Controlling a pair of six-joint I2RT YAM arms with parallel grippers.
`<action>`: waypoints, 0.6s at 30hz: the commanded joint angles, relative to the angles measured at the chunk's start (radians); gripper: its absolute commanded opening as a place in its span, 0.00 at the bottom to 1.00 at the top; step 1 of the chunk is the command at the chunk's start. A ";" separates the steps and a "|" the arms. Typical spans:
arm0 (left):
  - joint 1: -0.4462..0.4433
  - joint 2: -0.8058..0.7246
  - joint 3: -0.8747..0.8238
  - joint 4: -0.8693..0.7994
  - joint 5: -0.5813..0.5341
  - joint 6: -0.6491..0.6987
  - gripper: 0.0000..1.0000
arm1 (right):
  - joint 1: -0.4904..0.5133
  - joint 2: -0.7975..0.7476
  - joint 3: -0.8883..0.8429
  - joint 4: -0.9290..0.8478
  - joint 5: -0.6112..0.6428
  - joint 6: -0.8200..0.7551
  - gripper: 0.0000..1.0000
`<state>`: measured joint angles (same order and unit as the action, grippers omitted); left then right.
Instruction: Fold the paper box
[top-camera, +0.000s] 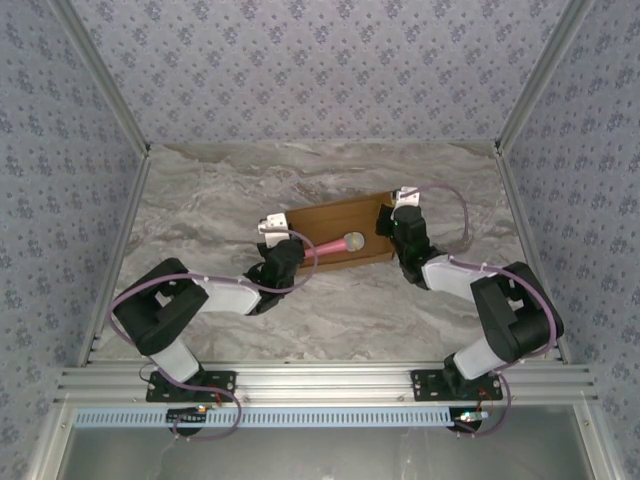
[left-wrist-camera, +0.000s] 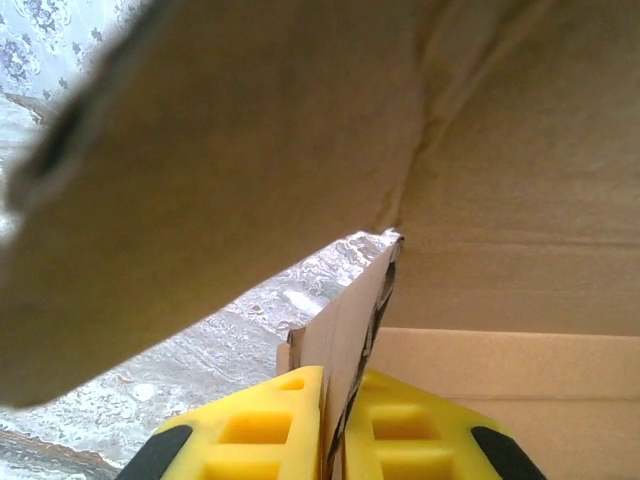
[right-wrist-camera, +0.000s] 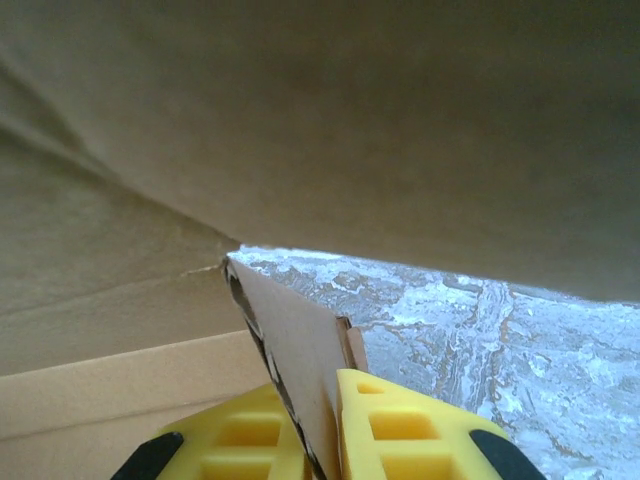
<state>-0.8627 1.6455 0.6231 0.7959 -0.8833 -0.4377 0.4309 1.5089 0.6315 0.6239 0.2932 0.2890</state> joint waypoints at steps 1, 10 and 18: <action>0.001 -0.008 -0.024 -0.060 -0.046 0.001 0.12 | -0.002 -0.034 -0.035 -0.044 0.064 0.029 0.14; 0.000 -0.067 -0.035 -0.128 -0.034 -0.012 0.23 | 0.012 -0.036 -0.068 -0.036 0.089 0.028 0.12; -0.002 -0.162 -0.040 -0.247 0.014 -0.031 0.33 | 0.021 -0.033 -0.071 -0.035 0.107 0.027 0.12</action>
<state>-0.8642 1.5383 0.5915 0.6209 -0.8589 -0.4469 0.4526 1.4807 0.5858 0.6361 0.3374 0.2996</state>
